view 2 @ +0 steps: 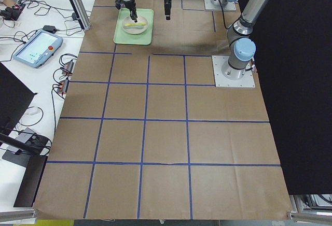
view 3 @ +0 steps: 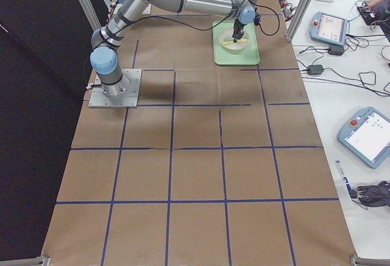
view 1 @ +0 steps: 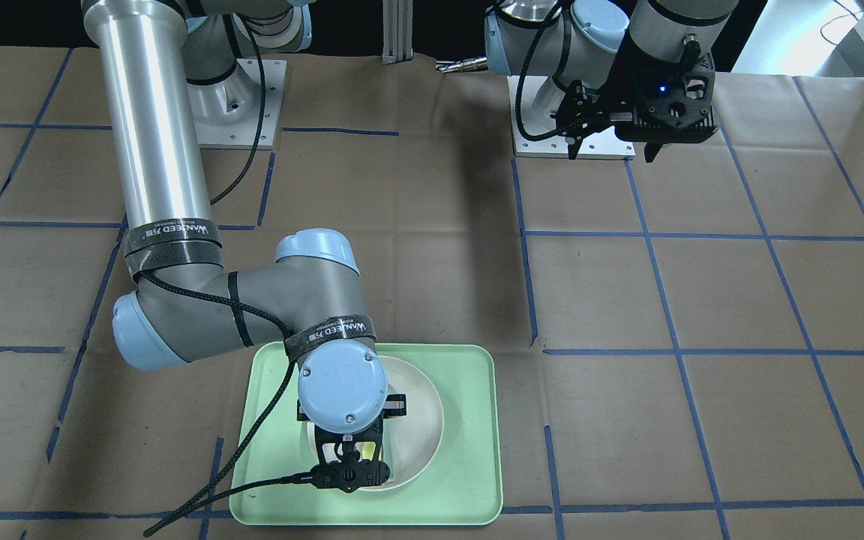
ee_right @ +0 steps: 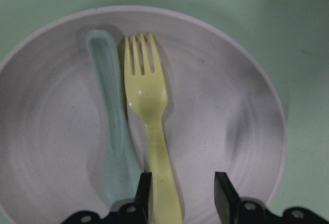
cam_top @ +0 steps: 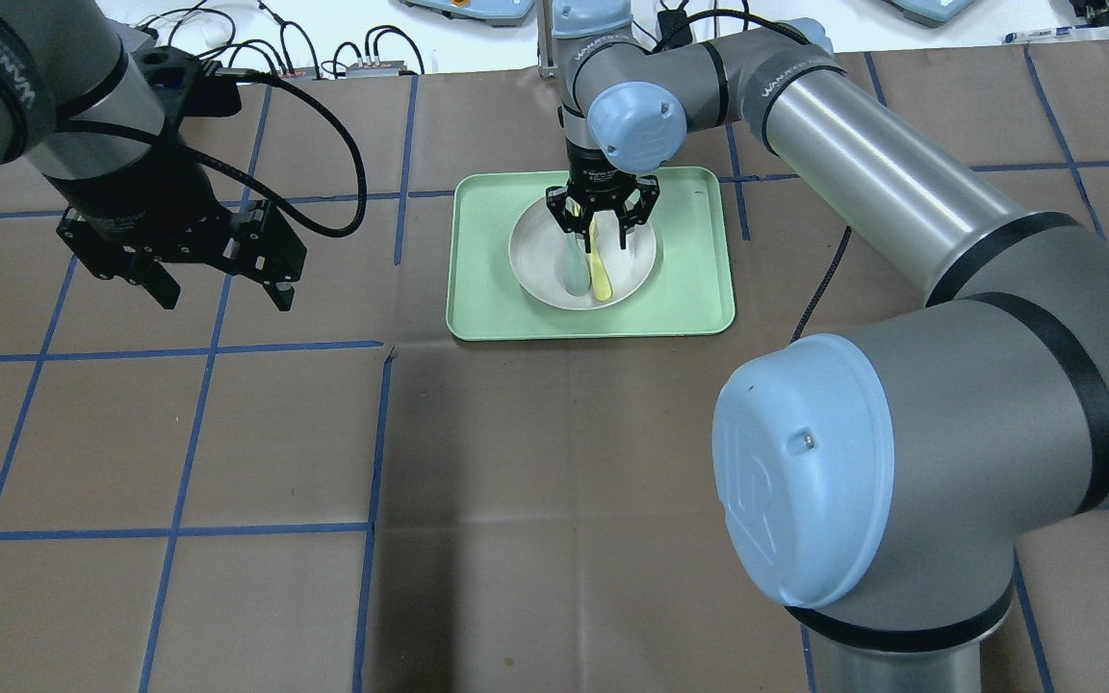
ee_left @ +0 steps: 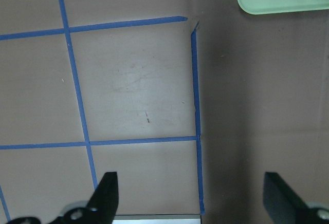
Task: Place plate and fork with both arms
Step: 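Lower the right gripper into the plate and grasp the yellow fork, then lift the yellow fork with the right gripper beside the plate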
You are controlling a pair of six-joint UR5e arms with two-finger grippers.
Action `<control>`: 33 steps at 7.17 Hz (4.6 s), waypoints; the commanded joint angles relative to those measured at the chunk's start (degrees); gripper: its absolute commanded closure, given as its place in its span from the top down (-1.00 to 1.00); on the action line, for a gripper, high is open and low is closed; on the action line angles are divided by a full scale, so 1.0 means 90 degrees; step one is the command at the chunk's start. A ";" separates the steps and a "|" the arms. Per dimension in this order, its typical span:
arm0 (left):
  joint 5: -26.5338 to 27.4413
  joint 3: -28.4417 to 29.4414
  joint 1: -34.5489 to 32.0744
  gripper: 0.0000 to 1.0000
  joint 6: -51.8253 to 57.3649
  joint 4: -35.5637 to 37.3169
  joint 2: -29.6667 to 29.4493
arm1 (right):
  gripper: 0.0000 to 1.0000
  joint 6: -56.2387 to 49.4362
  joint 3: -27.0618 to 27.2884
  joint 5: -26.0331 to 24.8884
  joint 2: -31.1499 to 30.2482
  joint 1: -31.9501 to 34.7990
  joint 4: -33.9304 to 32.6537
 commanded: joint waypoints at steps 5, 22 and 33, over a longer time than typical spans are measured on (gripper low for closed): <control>-0.0245 -0.0024 -0.0004 1.00 -0.0004 0.0003 -0.0043 | 0.02 -0.0018 0.0022 0.0014 0.0165 0.0068 -0.0008; -0.0401 -0.0054 0.0006 1.00 -0.0024 -0.0026 0.0016 | -1.00 0.0001 -0.0095 0.0218 0.0225 -0.0001 -0.0038; -0.0401 -0.0054 0.0006 1.00 0.0006 -0.0016 0.0016 | -1.00 -0.0222 -0.0156 0.0277 -0.0566 -0.0614 0.0587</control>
